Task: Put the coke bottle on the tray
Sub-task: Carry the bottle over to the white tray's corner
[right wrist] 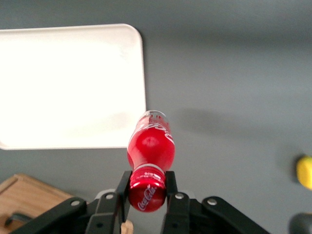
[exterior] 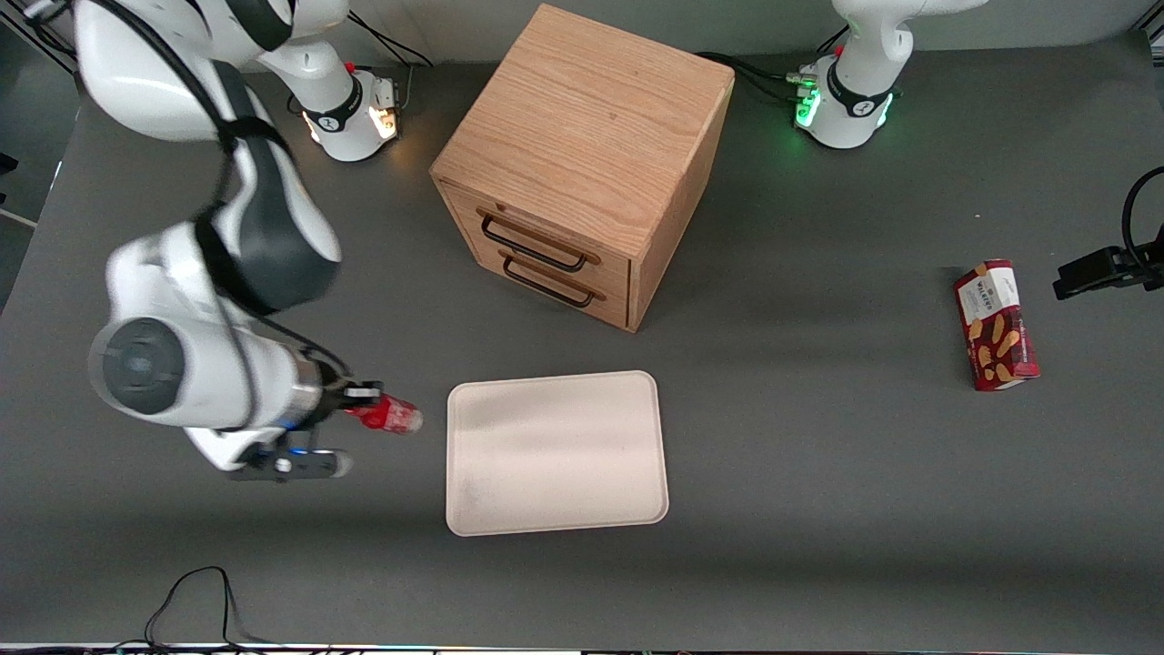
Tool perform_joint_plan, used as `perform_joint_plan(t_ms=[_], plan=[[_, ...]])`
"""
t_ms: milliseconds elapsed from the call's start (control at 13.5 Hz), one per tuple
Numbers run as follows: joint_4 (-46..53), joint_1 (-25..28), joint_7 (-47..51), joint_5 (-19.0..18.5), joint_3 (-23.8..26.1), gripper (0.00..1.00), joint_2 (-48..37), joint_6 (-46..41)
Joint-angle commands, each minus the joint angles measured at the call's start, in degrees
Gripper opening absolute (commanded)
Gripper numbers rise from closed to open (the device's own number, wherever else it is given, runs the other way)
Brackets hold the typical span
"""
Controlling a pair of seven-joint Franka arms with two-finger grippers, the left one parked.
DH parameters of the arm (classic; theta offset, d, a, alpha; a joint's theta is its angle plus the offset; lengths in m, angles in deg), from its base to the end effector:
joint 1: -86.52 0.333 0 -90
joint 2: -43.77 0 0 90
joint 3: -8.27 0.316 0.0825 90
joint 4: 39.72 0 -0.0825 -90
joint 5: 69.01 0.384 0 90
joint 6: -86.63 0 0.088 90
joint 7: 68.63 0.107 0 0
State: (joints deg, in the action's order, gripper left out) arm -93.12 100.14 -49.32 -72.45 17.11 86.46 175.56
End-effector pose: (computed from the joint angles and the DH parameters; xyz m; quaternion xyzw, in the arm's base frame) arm 0.6997 0.2381 0.4368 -0.9979 -0.0116 0.0633 0.0008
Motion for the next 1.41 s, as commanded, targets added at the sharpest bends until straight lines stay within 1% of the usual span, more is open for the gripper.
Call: perform_joint_plan(t_ms=[0, 371, 817, 965, 1336], plan=[[4.27, 0.88, 1.08, -1.31, 0.21, 0.00, 4.67, 3.77], [4.36, 2.28, 3.09, -1.49, -0.05, 0.00, 7.58, 10.81], [4.27, 3.34, 5.90, -1.66, -0.49, 0.00, 9.86, 16.61], [4.27, 3.34, 6.44, -2.36, -0.40, 0.00, 10.39, 17.85], [4.27, 3.34, 6.44, -2.37, -0.49, 0.00, 11.27, 19.87]])
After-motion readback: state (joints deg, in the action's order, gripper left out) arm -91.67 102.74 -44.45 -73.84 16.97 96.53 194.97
